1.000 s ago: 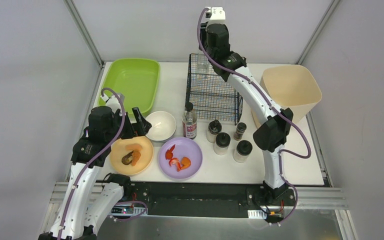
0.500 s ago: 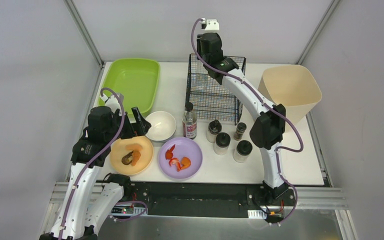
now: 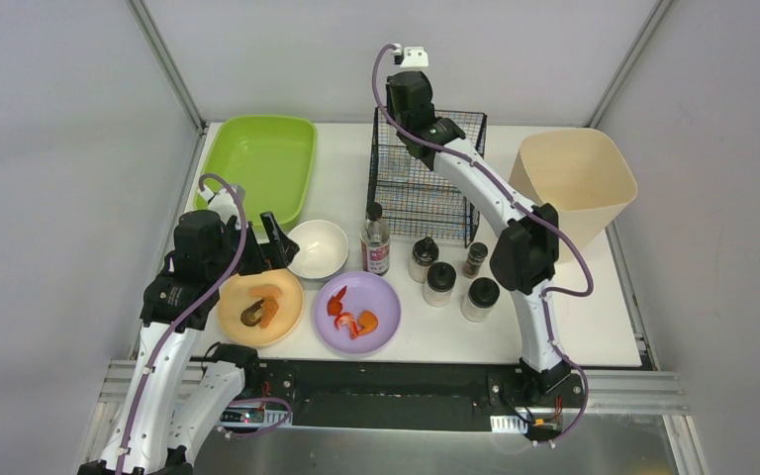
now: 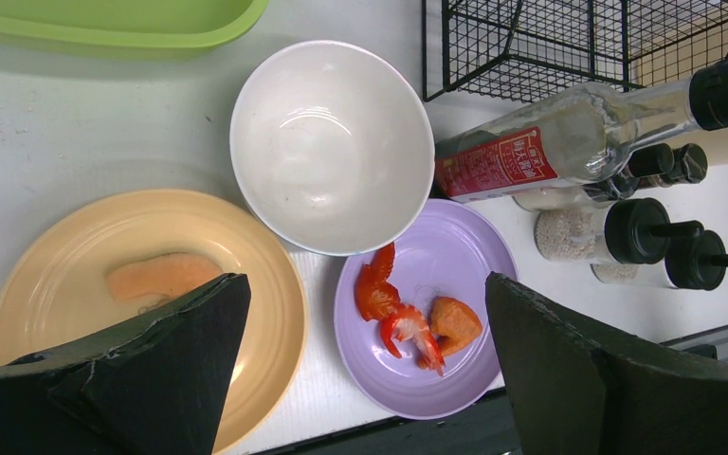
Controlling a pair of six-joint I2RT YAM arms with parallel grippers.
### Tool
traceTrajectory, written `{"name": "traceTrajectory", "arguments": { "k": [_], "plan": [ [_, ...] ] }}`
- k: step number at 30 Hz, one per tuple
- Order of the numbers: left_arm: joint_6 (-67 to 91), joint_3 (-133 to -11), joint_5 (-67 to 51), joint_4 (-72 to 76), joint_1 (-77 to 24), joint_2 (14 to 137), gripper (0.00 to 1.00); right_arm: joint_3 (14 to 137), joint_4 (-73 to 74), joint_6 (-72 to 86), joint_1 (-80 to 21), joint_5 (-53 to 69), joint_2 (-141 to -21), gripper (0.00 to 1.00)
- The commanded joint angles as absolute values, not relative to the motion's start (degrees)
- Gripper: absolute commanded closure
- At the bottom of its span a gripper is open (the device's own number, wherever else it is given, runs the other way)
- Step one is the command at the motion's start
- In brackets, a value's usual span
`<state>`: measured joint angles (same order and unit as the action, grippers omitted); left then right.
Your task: Clear the kitchen counter
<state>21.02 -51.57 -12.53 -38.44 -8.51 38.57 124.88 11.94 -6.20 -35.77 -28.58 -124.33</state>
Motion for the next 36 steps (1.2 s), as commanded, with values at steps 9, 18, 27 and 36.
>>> {"name": "traceTrajectory", "arguments": {
  "k": [9, 18, 27, 36],
  "plan": [
    [20.13, -50.88, -12.97, -37.18, -7.76, 38.69, 0.00, 119.35, 4.66, -6.31, -37.90, -33.00, -117.84, 0.25],
    [20.13, -50.96, -13.26, -37.18, -7.65, 38.85, 0.00, 105.83, 0.28, -10.12, -39.13, -37.00, -107.41, 0.17],
    [20.15, -50.97, -13.16, -37.18, -7.30, 38.67, 0.01, 91.86, 0.26, -10.23, -41.07, -38.58, -94.93, 0.14],
    [20.28, -50.87, -13.24, -37.14, -7.03, 38.62, 0.00, 74.73, 5.05, -4.18, -44.60, -24.49, -73.83, 0.14]
  ]
}}
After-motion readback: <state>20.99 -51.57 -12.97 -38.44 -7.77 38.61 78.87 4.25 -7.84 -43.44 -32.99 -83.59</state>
